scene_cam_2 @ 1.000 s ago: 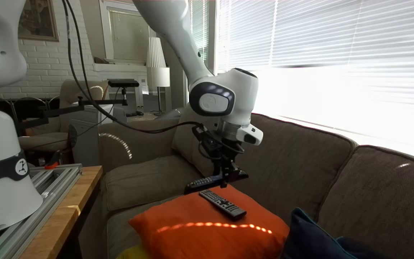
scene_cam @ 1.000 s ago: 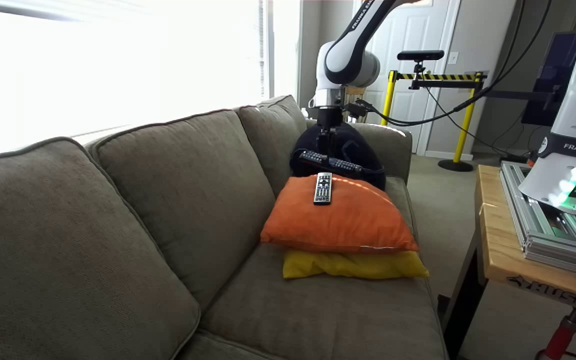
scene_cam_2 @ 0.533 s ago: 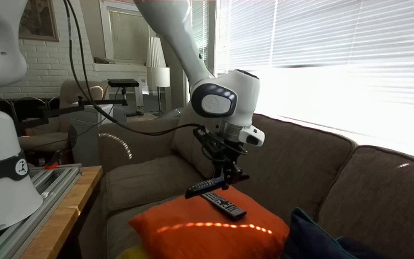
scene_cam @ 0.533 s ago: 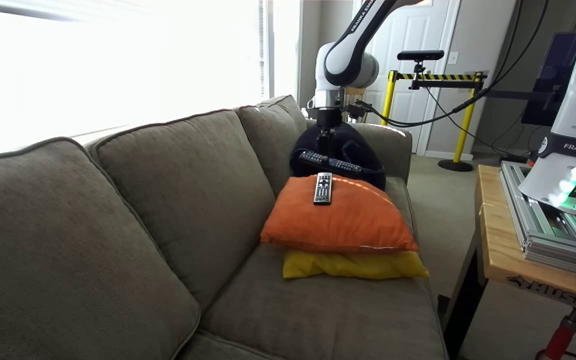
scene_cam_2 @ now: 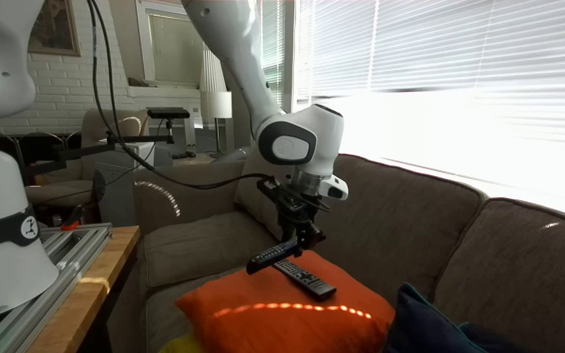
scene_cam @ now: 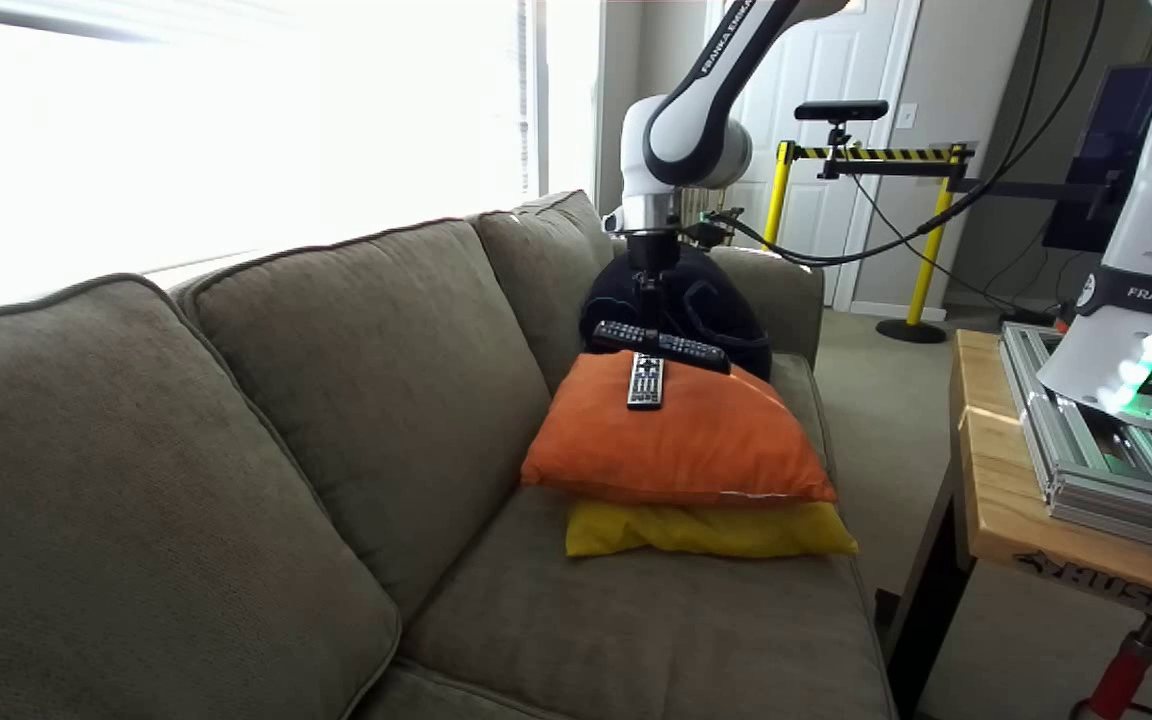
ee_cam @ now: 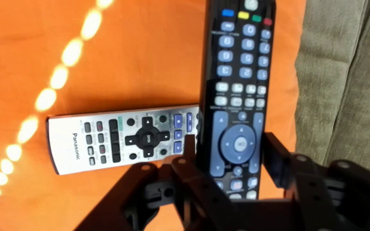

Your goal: Rotate the remote control on top to the left.

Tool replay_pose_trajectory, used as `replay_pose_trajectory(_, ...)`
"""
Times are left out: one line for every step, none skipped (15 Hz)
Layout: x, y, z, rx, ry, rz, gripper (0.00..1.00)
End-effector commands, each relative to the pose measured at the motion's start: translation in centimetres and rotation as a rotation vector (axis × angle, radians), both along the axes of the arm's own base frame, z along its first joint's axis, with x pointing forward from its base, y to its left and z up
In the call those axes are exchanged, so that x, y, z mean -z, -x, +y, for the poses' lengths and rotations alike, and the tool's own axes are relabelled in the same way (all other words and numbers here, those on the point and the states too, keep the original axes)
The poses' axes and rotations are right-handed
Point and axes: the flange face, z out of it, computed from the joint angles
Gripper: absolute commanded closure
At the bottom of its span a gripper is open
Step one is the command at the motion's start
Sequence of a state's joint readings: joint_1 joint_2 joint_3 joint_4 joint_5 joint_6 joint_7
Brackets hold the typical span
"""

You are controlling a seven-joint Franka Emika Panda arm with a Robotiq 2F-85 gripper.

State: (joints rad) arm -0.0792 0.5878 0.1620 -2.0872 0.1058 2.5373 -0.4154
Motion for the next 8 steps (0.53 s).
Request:
replay_pose_trajectory(1.0, -0.7, 1.2, -0.102, 0.023, 0.017, 0.71)
replay_pose_trajectory(1.1, -0.9, 1.4, -0.116, 0.024, 0.02, 0.71)
replay_pose_trajectory(1.2, -1.0, 1.5, -0.127, 0.031, 0.019, 0.71)
replay_pose_trajectory(1.2, -1.3, 1.5, -0.133, 0.036, 0.018, 0.71)
replay_pose_trajectory(1.3, -1.6, 1.5, -0.138, 0.037, 0.016, 0.71)
replay_pose_trajectory(1.2, -1.9, 1.4, -0.143, 0.043, 0.013, 0.71)
replay_pose_trajectory(1.2, -2.3, 1.2, -0.142, 0.046, 0.01, 0.71)
replay_pose_trajectory(1.2, -2.5, 1.1, -0.143, 0.05, 0.009, 0.71)
